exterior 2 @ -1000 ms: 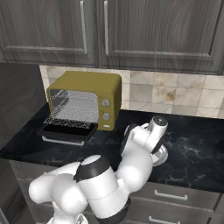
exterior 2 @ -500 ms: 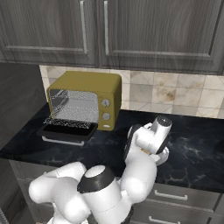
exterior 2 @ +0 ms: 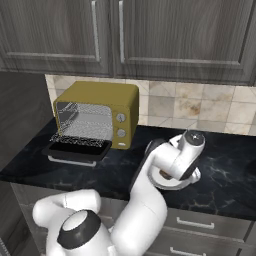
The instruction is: Pull the toaster oven rack outwards. Pick up the baguette from the plate and place it on the toaster oven rack. Close the toaster oven door fully and set the temperature to the lowest setting.
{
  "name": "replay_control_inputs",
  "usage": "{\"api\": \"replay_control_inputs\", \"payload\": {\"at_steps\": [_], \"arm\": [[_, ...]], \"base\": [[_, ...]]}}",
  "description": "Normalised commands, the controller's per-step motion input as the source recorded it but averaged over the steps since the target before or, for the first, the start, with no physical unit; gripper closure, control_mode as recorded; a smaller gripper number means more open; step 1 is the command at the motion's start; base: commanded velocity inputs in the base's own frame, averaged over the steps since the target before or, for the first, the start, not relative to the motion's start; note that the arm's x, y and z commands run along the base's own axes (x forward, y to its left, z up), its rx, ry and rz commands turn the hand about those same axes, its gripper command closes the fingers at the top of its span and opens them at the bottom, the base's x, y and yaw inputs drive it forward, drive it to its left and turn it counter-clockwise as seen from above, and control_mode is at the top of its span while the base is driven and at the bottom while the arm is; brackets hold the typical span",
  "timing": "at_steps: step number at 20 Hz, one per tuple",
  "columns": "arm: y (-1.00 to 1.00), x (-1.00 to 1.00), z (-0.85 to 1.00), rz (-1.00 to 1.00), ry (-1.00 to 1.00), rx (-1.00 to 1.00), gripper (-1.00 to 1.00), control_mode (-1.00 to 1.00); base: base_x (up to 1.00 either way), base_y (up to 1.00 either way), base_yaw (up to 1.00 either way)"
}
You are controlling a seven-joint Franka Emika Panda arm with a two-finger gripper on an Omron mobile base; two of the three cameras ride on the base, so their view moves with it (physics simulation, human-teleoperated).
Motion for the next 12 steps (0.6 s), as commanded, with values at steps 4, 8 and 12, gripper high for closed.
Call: {"api": "replay_control_inputs", "payload": {"at_steps": [4, 8, 12], "arm": [[0.22, -0.56, 0.87, -0.08, 0.04, -0.08, 1.00, -1.00], [0.41, -0.33, 0.89, 0.33, 0.03, -0.23, 1.00, -1.00], [0.44, -0.38, 0.82, 0.46, 0.00, -0.24, 1.00, -1.00]], "base": [[0.00, 0.00, 0.00], [0.00, 0.00, 0.00], [0.00, 0.00, 0.00]]}}
